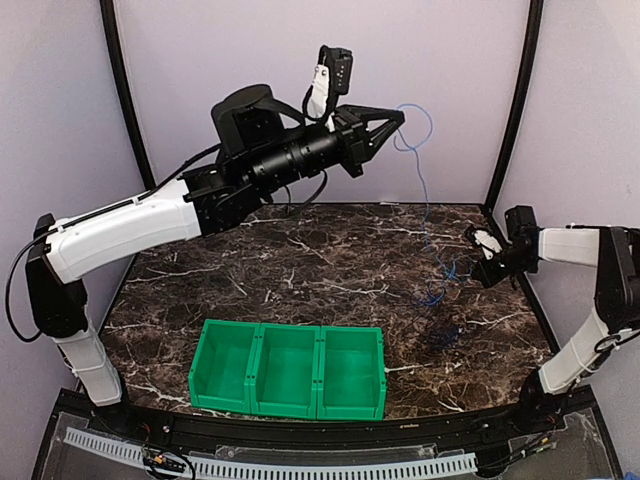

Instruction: Untangle the cables

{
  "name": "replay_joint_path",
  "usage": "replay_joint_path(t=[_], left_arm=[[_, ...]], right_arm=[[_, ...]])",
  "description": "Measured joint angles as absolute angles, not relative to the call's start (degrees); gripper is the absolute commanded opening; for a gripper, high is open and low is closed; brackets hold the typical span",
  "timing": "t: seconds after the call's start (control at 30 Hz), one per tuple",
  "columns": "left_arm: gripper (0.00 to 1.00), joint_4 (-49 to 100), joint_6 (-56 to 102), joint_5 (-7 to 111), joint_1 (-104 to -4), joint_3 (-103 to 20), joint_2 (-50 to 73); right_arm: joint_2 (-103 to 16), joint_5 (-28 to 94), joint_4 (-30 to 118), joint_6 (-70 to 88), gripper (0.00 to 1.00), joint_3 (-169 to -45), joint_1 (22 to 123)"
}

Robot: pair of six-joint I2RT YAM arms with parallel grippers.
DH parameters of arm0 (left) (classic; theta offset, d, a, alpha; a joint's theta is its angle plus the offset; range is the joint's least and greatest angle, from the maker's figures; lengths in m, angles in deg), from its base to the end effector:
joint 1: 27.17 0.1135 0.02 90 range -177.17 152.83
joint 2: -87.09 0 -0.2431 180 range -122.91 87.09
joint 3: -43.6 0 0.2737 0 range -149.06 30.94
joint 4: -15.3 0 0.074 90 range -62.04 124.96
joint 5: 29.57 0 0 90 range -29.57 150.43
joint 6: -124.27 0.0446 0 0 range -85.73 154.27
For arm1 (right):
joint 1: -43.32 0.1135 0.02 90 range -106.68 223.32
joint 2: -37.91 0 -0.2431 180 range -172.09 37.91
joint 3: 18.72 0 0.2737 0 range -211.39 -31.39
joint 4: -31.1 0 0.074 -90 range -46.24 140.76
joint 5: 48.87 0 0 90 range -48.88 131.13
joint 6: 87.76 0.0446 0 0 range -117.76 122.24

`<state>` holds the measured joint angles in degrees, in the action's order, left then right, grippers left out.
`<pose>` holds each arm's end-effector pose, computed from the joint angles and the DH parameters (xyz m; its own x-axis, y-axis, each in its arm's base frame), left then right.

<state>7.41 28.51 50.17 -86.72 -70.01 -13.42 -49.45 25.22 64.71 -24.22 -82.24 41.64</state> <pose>0.2166 -0.3842 0.4568 0.0870 -0.3429 -0.9353 0.9461 0.3225 -0.0302 0.3223 0.0028 0.1472 -0.7012 -0.4081 -0.5846 -0.4822 0.8755 -0.0329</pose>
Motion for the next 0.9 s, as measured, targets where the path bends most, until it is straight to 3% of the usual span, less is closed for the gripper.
replay_joint_path(t=[0.4, 0.57, 0.67, 0.9], left_arm=[[0.00, 14.9, 36.4, 61.6, -86.7, -74.3, -5.1], [0.00, 17.4, 39.8, 69.3, -86.7, -71.0, 0.3], [0.00, 19.1, 40.8, 73.9, -86.7, -69.5, 3.0], [0.00, 26.0, 37.3, 83.8, -86.7, -61.3, 8.6]], right_arm=[[-53.8, 29.1, 66.2, -24.9, 0.03, -82.4, 40.8], [-53.8, 29.6, 67.6, -26.4, 0.37, -82.8, 40.8], [-53.6, 27.5, 70.3, -27.3, 0.52, -84.1, 40.8], [-47.0, 20.2, 77.7, -27.9, 0.69, -88.0, 40.8]])
